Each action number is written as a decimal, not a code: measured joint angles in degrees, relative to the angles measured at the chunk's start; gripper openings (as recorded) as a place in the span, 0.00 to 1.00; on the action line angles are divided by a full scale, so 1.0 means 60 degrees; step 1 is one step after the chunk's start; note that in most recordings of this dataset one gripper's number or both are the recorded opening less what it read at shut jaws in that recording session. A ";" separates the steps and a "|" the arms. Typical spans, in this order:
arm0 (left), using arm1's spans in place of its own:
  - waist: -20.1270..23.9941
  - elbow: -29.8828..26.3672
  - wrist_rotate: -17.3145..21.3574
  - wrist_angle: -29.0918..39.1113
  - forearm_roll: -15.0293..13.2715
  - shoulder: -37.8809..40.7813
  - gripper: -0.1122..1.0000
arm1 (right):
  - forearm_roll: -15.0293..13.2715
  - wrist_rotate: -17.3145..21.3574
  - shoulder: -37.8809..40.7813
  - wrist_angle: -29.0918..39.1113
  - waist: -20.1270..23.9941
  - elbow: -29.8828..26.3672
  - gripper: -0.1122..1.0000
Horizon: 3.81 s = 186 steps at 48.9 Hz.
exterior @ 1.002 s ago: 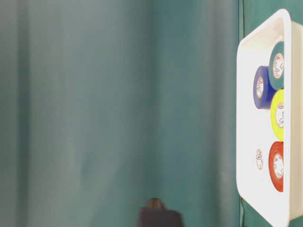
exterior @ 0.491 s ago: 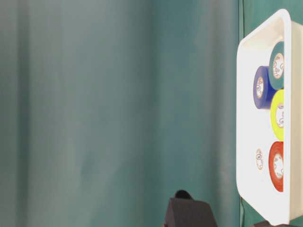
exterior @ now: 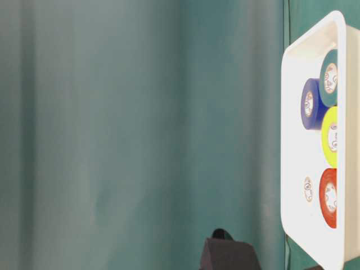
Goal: Put the tape into the white case with the left arm.
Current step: 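Close the left gripper inside the black roll's hole, then lift and carry the black roll into the white tray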
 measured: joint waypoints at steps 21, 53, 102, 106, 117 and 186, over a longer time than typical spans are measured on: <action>-0.0205 -0.0454 0.0000 0.0791 0.0000 -0.0747 0.29 | 0.0000 0.0000 0.0000 0.0000 0.0000 0.0000 0.01; -0.0381 -0.1230 -0.0015 0.3062 0.0029 -0.1655 0.29 | 0.0000 0.0000 0.0000 0.0000 0.0000 0.0015 0.01; 0.5713 -0.1230 0.2256 0.2358 0.0073 -0.1934 0.29 | 0.0000 -0.0015 -0.0015 0.0000 0.0000 0.0015 0.01; 0.6035 -0.1230 0.2402 0.2271 0.0073 -0.1934 0.29 | 0.0000 -0.0015 0.0000 0.0000 0.0000 0.0000 0.01; 0.6812 -0.1245 0.2578 0.2227 0.0073 -0.1904 0.29 | 0.0000 -0.0015 0.0000 0.0000 0.0000 0.0015 0.01; 0.6401 -0.5493 0.2607 0.2168 0.0059 0.1567 0.29 | 0.0000 0.0000 0.0000 0.0000 0.0000 0.0015 0.01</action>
